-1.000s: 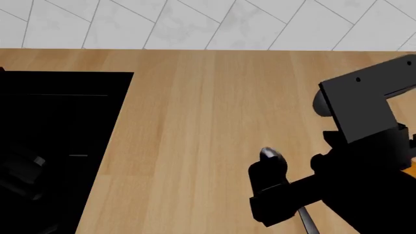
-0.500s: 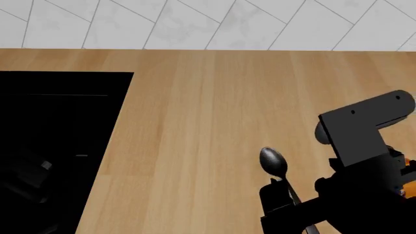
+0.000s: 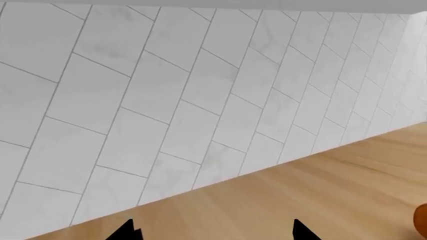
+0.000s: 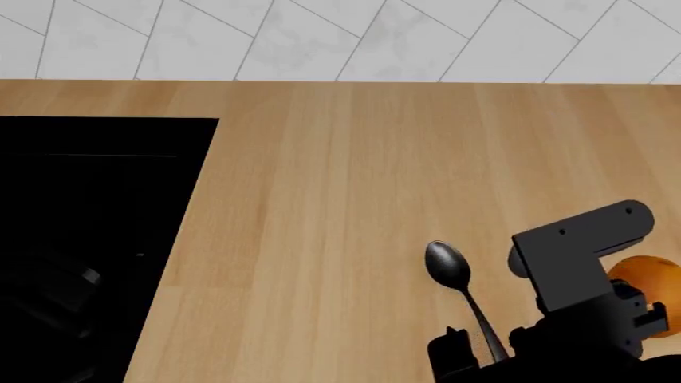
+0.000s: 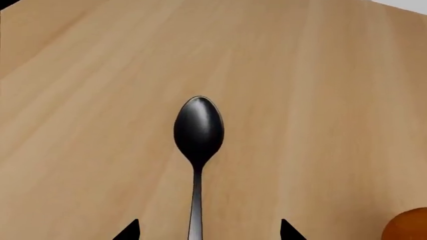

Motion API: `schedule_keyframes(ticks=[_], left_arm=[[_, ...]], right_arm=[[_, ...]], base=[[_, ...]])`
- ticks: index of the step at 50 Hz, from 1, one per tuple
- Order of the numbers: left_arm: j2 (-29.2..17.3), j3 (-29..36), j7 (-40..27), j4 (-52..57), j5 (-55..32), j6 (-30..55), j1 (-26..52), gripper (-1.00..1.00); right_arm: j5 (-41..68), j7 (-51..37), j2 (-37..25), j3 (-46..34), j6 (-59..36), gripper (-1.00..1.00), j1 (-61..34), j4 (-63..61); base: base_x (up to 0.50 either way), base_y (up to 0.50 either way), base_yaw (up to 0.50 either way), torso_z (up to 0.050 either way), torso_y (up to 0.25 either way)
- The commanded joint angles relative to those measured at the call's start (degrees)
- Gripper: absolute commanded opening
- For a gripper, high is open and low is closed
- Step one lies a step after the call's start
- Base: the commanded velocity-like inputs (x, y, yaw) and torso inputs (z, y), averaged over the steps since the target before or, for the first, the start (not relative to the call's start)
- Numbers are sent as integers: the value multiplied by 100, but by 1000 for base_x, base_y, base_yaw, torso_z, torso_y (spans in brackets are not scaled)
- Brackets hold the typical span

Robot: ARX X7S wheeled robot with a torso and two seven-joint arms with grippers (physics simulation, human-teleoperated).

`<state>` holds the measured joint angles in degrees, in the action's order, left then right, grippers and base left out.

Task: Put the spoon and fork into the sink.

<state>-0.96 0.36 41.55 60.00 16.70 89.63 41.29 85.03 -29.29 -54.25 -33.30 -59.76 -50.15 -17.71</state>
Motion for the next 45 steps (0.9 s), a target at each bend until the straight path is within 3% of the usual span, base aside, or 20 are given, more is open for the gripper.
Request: schedule_keyframes(ticks=[1, 22, 23, 37, 42, 45], left_arm=[[95, -93, 115, -1, 44, 36, 27, 100], [95, -170, 18, -2, -146, 36, 7, 100], [95, -170, 14, -2, -144, 36, 9, 100], [95, -136, 14, -1, -103, 36, 48, 100], [95, 59, 278, -1, 327, 36, 81, 100], [95, 469, 829, -1, 1262, 36, 168, 100]], right_arm=[[-672, 351, 295, -172, 120, 100, 157, 202], [-760, 436, 381, -389, 181, 100, 511, 396], [-806, 450, 372, -410, 183, -100, 518, 417], [-1096, 642, 136, -213, 592, -100, 475, -116], [-1091, 537, 39, -98, 371, -100, -72, -414], [-1008, 482, 26, -46, 227, -100, -349, -520]], base=[[0, 0, 0, 0, 0], [1, 0, 2, -1, 0], [12, 0, 3, 0, 0], [1, 0, 1, -1, 0], [0, 0, 0, 0, 0], [0, 0, 0, 0, 0]])
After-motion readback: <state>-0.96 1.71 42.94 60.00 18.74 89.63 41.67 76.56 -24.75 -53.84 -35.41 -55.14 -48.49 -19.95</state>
